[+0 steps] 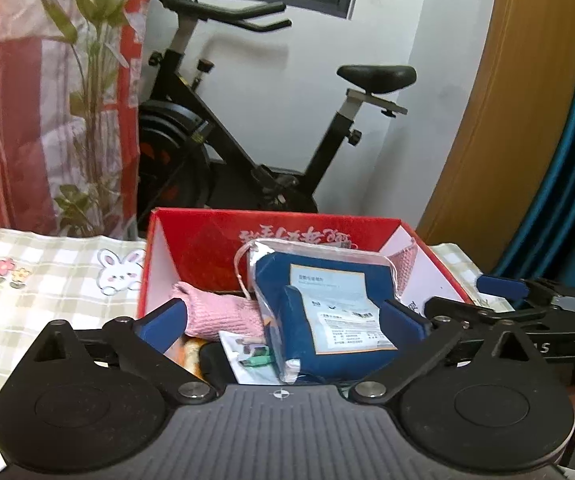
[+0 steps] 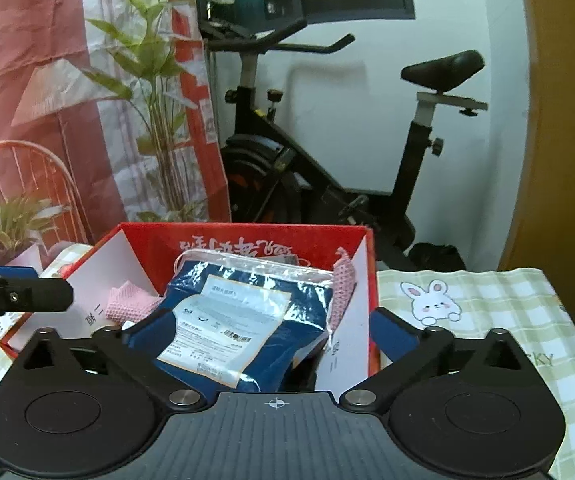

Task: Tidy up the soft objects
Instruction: 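Open the left tool to drop the pouch into the box, then move the left tool back to the beige knit towel on the table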

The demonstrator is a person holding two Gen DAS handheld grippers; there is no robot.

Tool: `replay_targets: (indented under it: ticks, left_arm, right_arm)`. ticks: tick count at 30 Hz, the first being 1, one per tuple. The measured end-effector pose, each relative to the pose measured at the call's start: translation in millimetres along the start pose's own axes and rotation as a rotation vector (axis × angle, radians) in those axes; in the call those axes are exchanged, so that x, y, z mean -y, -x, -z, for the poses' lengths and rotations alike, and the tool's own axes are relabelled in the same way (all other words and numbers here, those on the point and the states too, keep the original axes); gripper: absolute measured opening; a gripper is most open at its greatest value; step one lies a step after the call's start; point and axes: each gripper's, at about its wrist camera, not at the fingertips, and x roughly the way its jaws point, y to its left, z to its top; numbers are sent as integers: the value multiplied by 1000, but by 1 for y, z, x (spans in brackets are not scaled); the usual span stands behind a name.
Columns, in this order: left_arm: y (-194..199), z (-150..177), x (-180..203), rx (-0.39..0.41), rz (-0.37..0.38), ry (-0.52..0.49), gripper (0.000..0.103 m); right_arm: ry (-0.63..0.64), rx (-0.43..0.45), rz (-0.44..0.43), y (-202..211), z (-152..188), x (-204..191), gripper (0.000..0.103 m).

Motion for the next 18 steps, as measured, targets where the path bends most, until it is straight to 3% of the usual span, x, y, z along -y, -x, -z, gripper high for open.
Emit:
replay_targets:
  ticks: [8, 18]
  left_arm:
    - [36, 13, 6, 45, -32, -34, 103]
    - [85, 57, 8, 91, -75, -25, 103]
  right_arm:
    - [-12, 47, 3, 32, 13, -8, 103]
    - [-2, 147, 28, 87, 47, -24, 103]
